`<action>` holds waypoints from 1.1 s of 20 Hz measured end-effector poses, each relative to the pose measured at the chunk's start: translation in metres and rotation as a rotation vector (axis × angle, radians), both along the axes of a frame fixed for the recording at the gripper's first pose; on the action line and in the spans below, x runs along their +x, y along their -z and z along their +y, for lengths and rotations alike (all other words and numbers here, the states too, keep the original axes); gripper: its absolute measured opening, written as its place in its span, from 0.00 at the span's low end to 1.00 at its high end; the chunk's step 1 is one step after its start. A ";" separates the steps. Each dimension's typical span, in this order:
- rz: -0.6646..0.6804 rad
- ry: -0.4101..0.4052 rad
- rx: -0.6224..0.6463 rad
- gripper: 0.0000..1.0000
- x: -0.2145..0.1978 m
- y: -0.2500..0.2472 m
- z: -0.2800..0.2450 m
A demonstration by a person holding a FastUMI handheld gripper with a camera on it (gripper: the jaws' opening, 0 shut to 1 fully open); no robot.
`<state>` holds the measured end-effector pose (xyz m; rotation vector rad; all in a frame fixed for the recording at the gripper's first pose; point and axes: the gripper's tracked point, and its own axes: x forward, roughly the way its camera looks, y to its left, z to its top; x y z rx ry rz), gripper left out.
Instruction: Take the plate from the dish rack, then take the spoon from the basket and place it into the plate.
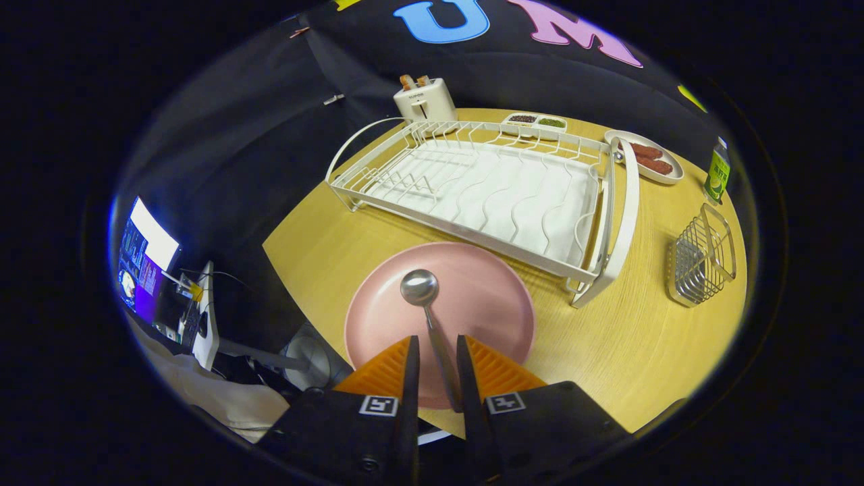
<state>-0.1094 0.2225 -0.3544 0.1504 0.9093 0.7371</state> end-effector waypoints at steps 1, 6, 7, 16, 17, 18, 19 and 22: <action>0.004 0.003 -0.005 0.43 0.001 0.001 0.000; 0.014 0.014 -0.017 0.76 0.000 -0.001 -0.006; 0.015 0.020 -0.017 0.82 0.001 -0.003 -0.007; -0.206 0.119 -0.087 0.99 0.032 -0.079 -0.044; -0.258 0.151 -0.107 0.99 0.043 -0.097 -0.052; -0.287 0.174 -0.121 0.99 0.051 -0.109 -0.059; -0.318 0.206 -0.136 0.99 0.060 -0.121 -0.067; -0.391 0.308 -0.124 0.99 0.081 -0.168 -0.084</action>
